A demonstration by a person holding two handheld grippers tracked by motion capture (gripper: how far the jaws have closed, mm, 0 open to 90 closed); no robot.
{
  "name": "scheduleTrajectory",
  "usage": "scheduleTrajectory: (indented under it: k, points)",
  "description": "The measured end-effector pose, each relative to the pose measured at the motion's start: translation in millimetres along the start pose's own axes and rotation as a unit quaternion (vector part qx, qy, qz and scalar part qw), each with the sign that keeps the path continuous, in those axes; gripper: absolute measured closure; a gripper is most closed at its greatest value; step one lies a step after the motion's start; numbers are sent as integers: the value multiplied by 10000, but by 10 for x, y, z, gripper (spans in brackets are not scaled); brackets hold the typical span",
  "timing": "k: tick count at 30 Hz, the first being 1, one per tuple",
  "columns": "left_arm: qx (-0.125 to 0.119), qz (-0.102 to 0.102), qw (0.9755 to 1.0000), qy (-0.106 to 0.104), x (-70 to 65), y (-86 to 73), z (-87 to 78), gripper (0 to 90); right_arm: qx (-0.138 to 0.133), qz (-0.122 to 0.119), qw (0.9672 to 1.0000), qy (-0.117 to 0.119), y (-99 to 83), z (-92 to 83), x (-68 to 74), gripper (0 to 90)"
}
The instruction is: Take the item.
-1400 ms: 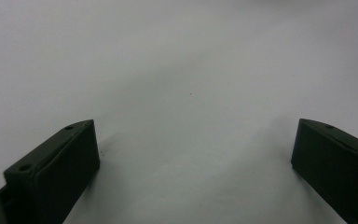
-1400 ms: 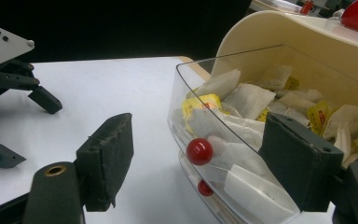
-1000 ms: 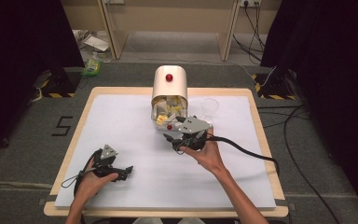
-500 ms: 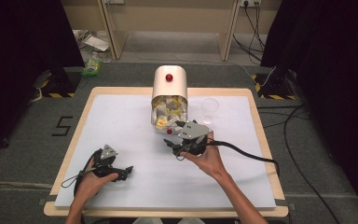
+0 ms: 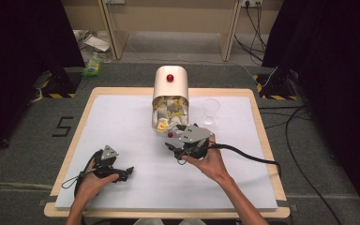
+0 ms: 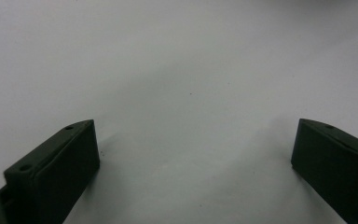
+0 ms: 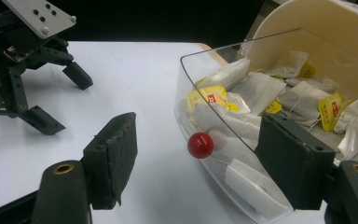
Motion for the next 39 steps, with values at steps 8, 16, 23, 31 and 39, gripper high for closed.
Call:
scheduleTrajectory:
  k: [8,16,23,31,39]
  points:
    - [1,2,10000,1,0,0,0,0,15,-3,10000,21,-1,-3,4,301]
    - [4,4,10000,-2,1,0,-1,0,-168,202,9996,140,98,-38,-57,345]
    - [2,1,10000,0,0,0,0,0,-330,518,9981,26,255,-90,-267,448]
    - [1,1,10000,-4,2,0,2,0,-67,695,9976,-7,259,64,-417,529]
    - [-2,-4,10000,-5,2,1,2,0,91,782,9969,-30,235,151,-464,571]
Point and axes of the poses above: each handheld gripper's, and its own axes: z roughly forward along the jaws, y roughly out of its top, x roughly to its left, the point moved 4 cm from there along z, roughly forward along the jaws, and after that the axes turned 13 degrees about z, right-handed, at the moved point
